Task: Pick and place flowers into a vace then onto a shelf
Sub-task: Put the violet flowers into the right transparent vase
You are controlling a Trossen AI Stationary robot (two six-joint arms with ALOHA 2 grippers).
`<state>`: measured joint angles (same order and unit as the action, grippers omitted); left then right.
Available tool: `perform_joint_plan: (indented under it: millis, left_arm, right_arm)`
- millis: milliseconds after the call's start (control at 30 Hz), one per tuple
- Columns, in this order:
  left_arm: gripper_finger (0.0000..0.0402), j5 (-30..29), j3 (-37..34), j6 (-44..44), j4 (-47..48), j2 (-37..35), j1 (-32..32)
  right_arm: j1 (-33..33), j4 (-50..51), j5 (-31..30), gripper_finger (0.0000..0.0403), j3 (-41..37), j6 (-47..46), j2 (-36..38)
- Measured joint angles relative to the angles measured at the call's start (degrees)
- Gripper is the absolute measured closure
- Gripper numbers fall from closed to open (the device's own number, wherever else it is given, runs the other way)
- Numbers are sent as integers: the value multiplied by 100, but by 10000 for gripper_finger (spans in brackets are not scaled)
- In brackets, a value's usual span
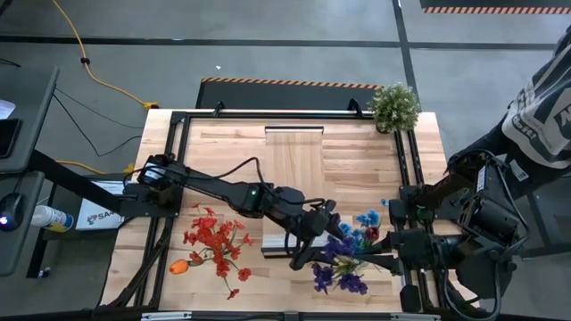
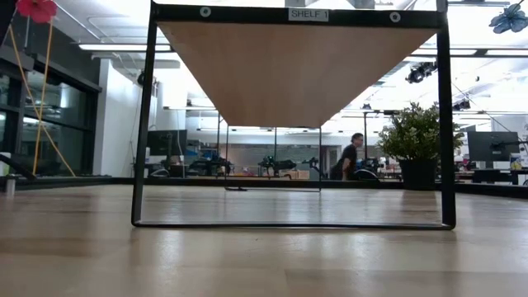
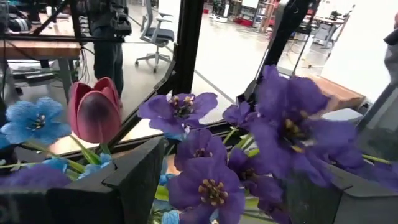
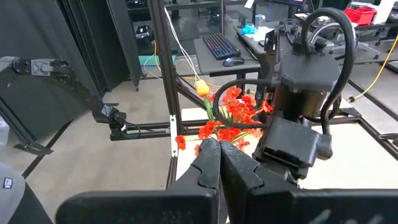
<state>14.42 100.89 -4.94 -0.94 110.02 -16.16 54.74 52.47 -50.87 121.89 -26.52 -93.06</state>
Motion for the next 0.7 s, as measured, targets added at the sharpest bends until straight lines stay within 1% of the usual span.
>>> perform_joint_plan:
  millis: [167, 267, 333, 433, 700]
  left_arm:
    - [80, 1, 22, -27, -38, 157, 2]
    - [80, 29, 232, -77, 163, 220, 2]
    - [80, 42, 443, -74, 129, 311, 2]
    - [80, 80, 698, 69, 693, 343, 2]
    - [80, -48, 1003, 212, 1065, 376, 7]
  right_arm:
    - [0, -2, 0, 402, -2, -6, 0]
    - [0, -2, 17, 402, -1, -17, 0]
    - [0, -3, 22, 402, -2, -19, 0]
    - [0, -2, 50, 402, -2, -39, 0]
    - [0, -7, 175, 402, -1, -42, 0]
